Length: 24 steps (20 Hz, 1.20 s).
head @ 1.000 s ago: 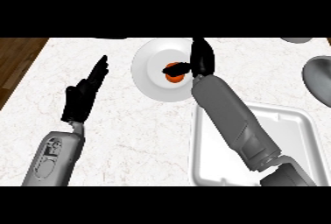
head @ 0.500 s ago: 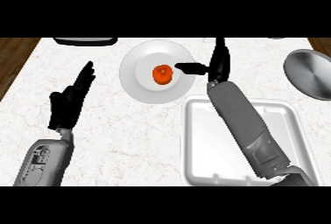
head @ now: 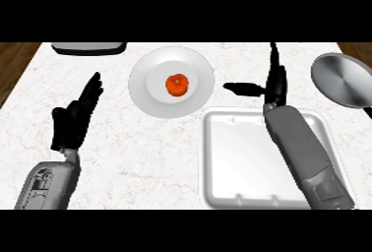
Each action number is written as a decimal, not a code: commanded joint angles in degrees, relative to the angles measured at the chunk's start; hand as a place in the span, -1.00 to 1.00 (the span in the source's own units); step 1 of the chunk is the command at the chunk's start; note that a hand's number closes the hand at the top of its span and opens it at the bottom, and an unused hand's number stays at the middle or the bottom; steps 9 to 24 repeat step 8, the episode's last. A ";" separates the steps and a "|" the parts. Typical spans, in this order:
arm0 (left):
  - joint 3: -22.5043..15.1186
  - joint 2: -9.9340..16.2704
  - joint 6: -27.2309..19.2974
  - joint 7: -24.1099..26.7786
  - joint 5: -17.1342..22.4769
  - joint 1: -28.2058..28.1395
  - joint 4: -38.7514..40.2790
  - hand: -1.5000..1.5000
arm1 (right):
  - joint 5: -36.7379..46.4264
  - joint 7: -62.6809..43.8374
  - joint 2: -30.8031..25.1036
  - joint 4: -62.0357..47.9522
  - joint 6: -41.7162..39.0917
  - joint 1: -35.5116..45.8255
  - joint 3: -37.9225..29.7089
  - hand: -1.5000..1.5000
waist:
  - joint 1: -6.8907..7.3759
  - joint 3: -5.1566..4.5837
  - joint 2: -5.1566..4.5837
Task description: Pick the squash from the tray and place it in the plate
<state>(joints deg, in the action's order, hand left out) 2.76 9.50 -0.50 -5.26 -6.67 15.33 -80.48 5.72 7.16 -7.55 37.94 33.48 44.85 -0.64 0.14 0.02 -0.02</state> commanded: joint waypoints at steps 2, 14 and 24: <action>-0.50 -1.79 -1.68 1.13 -1.34 -0.77 0.48 0.00 | -0.18 -0.73 -2.38 8.12 -5.10 -7.86 0.89 -1.00 | -0.41 -0.03 0.13; -0.67 -1.72 -0.73 1.18 -1.70 -2.25 -0.89 0.00 | -1.62 1.32 -5.77 9.04 -8.79 -9.82 -2.64 -1.00 | -0.09 -0.02 0.05; -0.67 -1.72 -0.73 1.18 -1.70 -2.25 -0.89 0.00 | -1.62 1.32 -5.77 9.04 -8.79 -9.82 -2.64 -1.00 | -0.09 -0.02 0.05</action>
